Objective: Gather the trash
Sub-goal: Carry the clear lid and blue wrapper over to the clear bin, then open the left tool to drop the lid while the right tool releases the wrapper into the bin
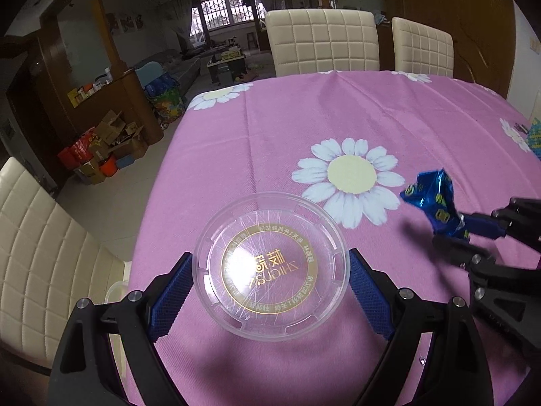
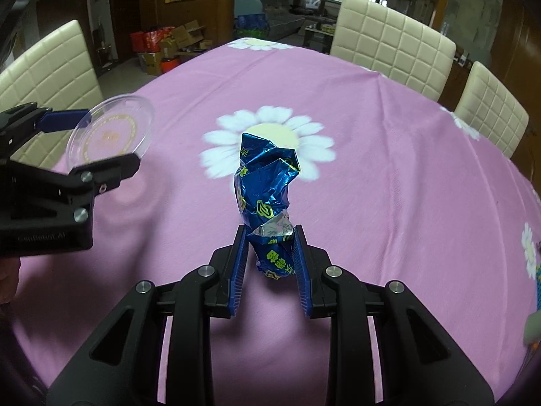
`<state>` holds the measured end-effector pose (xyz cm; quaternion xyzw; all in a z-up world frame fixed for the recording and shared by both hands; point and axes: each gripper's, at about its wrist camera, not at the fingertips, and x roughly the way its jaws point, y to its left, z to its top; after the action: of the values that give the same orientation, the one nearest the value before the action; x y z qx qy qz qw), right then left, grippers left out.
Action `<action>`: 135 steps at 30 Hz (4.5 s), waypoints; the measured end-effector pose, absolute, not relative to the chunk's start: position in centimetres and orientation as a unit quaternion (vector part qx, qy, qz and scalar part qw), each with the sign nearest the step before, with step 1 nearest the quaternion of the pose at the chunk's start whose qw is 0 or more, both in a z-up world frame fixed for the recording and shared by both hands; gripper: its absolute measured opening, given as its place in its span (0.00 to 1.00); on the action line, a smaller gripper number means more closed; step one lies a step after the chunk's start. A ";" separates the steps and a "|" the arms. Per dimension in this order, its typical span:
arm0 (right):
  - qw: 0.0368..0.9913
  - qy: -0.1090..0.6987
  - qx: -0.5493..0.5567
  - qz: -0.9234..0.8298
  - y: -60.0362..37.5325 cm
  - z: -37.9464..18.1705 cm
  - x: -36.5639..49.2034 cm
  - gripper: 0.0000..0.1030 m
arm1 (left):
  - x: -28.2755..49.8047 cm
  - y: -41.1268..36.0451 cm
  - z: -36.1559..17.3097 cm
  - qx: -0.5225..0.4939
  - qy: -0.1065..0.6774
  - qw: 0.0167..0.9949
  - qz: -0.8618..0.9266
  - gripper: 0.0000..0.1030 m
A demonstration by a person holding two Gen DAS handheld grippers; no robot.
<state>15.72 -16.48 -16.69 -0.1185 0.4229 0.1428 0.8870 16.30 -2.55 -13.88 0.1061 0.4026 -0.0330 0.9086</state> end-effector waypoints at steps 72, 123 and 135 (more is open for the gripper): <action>0.883 0.392 -0.115 0.229 -8.4 -13.0 8.6 0.29 | 7.1 7.8 -10.5 0.044 0.345 0.935 0.068 0.84; 0.831 0.416 -0.197 0.313 7.0 -16.4 13.8 0.29 | 9.5 23.6 -16.3 -0.082 0.397 0.904 0.136 0.85; 0.828 0.419 -0.201 0.314 7.6 -16.9 14.0 0.29 | 8.8 24.0 -16.1 -0.068 0.357 0.916 0.170 0.93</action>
<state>13.99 7.61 -16.95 -0.2011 0.4193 0.3135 0.8279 8.82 24.03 -16.14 -0.0678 0.3565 0.1696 0.9163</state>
